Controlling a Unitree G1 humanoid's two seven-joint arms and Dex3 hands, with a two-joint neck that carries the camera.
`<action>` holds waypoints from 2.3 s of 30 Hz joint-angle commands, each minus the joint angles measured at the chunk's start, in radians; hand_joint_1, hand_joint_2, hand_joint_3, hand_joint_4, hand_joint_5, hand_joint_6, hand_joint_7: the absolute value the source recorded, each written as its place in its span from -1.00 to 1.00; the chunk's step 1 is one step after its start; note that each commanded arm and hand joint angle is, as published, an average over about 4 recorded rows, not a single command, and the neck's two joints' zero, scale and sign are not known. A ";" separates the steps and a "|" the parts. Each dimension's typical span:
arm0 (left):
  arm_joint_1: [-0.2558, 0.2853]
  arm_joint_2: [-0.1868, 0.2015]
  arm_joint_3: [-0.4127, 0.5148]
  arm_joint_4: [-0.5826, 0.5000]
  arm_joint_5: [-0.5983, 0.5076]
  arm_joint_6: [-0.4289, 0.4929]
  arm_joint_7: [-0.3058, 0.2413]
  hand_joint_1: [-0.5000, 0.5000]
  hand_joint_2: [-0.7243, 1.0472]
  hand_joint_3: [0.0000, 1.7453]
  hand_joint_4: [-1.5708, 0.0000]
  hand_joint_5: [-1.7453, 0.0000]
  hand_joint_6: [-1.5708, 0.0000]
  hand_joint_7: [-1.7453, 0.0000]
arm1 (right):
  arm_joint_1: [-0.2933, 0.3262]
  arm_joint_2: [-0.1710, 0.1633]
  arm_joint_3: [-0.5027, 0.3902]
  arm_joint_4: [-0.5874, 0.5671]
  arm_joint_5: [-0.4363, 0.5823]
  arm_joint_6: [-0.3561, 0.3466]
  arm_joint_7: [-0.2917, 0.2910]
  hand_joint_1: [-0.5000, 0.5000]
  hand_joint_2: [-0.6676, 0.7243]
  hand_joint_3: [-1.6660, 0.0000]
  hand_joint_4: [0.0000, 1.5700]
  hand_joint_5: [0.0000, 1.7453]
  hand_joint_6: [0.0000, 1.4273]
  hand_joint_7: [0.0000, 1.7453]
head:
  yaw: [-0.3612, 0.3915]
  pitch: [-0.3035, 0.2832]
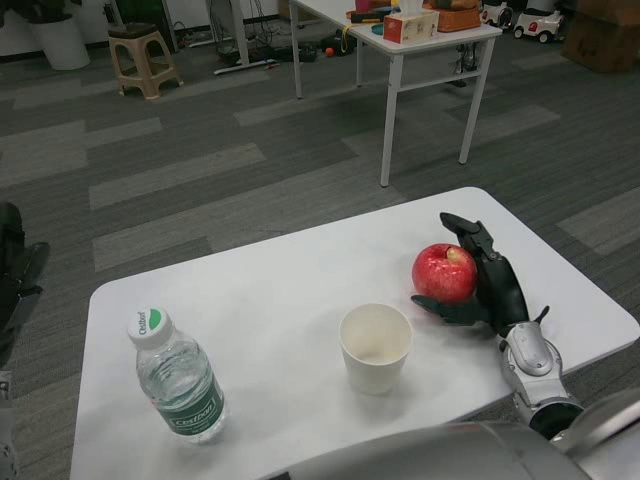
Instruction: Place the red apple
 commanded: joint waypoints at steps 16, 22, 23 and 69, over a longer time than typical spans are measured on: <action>0.010 0.002 0.009 0.005 -0.007 -0.008 0.003 -0.96 1.00 -1.00 1.00 1.00 1.00 1.00 | 0.067 0.032 -0.041 0.017 -0.035 0.028 0.006 -0.92 0.43 1.00 -1.00 -1.00 -1.00 -0.76 | -0.004 -0.006; 0.010 0.002 0.009 0.006 -0.007 -0.008 0.003 -0.96 1.00 -1.00 1.00 1.00 1.00 1.00 | 0.078 0.034 -0.066 -0.012 -0.001 0.024 0.006 -0.94 0.75 1.00 -1.00 -1.00 -1.00 -0.84 | -0.008 -0.003; 0.010 0.002 0.009 0.006 -0.007 -0.008 0.003 -0.96 1.00 -1.00 1.00 1.00 1.00 1.00 | 0.081 0.034 -0.071 -0.015 0.010 0.022 0.006 -0.96 0.77 1.00 -1.00 -1.00 -1.00 -0.84 | -0.008 -0.002; -0.009 0.022 0.069 0.022 0.002 -0.011 0.001 -0.96 1.00 -1.00 1.00 1.00 1.00 1.00 | 0.088 -0.075 -0.067 -0.693 0.195 0.126 -0.160 -0.92 0.91 1.00 -1.00 -1.00 -1.00 -0.88 | 0.037 0.097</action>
